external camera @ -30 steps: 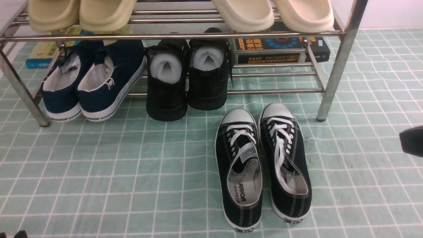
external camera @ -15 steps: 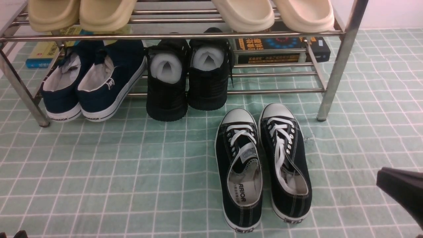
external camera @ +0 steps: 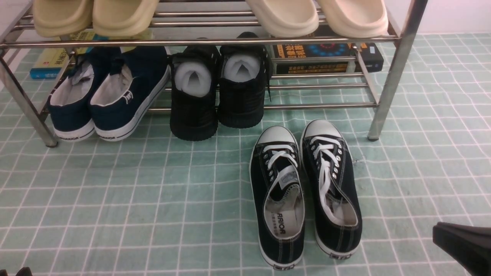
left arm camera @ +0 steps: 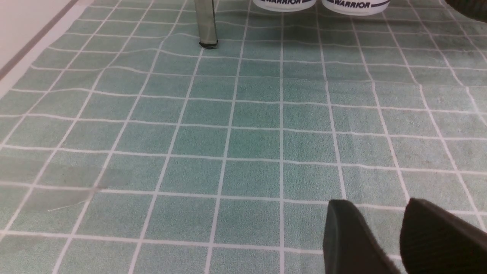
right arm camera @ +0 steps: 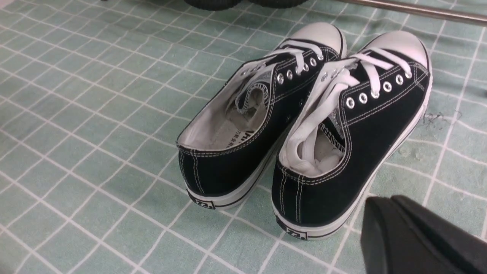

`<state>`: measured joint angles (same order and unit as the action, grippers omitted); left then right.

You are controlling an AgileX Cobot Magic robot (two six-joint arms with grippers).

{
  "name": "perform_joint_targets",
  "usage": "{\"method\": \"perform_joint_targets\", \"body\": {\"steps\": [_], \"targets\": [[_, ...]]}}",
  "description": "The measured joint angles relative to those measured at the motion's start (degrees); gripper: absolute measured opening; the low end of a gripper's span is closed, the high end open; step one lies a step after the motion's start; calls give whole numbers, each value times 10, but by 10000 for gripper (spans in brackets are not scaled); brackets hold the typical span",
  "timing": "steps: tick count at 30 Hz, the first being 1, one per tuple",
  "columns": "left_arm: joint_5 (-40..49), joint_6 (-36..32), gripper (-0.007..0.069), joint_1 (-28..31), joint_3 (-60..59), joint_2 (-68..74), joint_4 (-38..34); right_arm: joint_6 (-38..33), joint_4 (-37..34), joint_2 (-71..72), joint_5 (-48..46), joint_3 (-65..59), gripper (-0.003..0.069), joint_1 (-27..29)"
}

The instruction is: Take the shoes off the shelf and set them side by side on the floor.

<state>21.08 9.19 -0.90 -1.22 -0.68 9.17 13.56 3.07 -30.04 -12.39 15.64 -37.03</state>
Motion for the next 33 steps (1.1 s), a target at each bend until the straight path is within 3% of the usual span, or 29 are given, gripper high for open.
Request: {"method": "perform_joint_targets", "body": {"steps": [4,7,13,19,33], "targets": [[0,0,242,0,0,0,0,-61,-15,58,6,-37,0,23],[0,0,242,0,0,0,0,-128,-54,153,5,-101,1,100],[0,0,242,0,0,0,0,-158,-77,293,-27,-170,3,256],[0,0,242,0,0,0,0,-158,-78,306,-74,-169,6,352],[0,0,242,0,0,0,0,-158,-78,306,-100,-165,20,376]]}}
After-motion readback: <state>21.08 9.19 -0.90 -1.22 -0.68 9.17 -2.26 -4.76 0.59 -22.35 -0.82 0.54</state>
